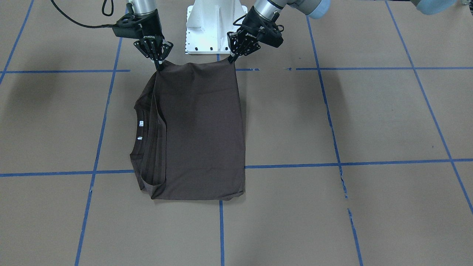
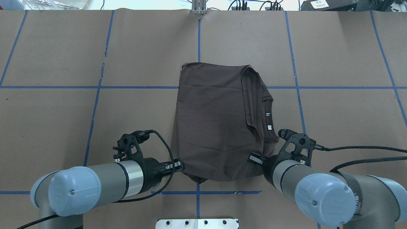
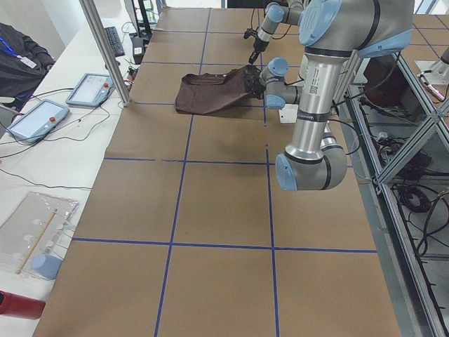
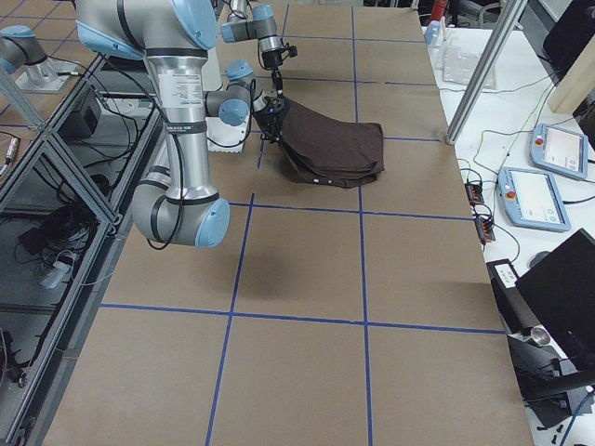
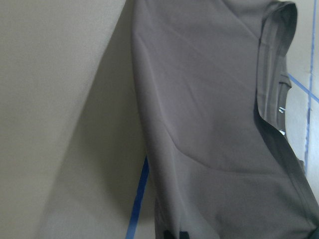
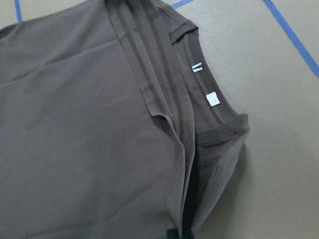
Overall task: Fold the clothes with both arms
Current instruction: 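Lift the near edge with both grippers and fold it away from the robot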
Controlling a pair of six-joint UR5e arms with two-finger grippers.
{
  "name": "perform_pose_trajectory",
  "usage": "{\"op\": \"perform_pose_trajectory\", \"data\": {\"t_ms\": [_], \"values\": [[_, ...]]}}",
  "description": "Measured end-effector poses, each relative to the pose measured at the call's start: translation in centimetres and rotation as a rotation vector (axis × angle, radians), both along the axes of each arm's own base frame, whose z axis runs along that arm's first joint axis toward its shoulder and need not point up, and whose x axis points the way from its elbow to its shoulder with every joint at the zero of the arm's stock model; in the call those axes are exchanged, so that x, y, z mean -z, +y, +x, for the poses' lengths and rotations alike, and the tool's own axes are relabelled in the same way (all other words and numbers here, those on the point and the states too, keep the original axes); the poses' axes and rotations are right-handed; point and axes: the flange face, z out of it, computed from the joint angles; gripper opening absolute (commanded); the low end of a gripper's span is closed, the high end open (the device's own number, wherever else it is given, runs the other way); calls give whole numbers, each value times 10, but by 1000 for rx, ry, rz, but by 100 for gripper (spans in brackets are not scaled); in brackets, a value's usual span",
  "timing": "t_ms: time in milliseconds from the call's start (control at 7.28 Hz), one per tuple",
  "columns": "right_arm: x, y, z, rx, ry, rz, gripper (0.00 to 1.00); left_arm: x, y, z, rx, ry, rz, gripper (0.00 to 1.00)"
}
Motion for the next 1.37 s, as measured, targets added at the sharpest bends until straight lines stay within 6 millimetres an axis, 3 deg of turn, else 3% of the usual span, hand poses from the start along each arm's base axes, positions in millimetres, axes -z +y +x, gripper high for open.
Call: {"op": "perform_pose_trajectory", "data": {"t_ms": [412, 550, 825, 962, 1237, 1374], "values": [[47, 24, 54, 56, -67, -44, 0, 50, 21, -84, -38, -29, -36, 0], [59, 36, 67, 70, -80, -71, 0, 58, 29, -102, -58, -43, -62, 0], [65, 39, 64, 74, -69, -90, 0, 56, 31, -94, -83, -93, -65, 0], [62, 27, 50, 51, -45, -88, 0, 51, 22, -81, -79, -128, -31, 0], [62, -23, 13, -5, 12, -67, 0, 41, -21, -58, -31, -201, 36, 0], [57, -48, 4, -22, 44, -70, 0, 37, -44, -46, -4, -231, 48, 0]]}}
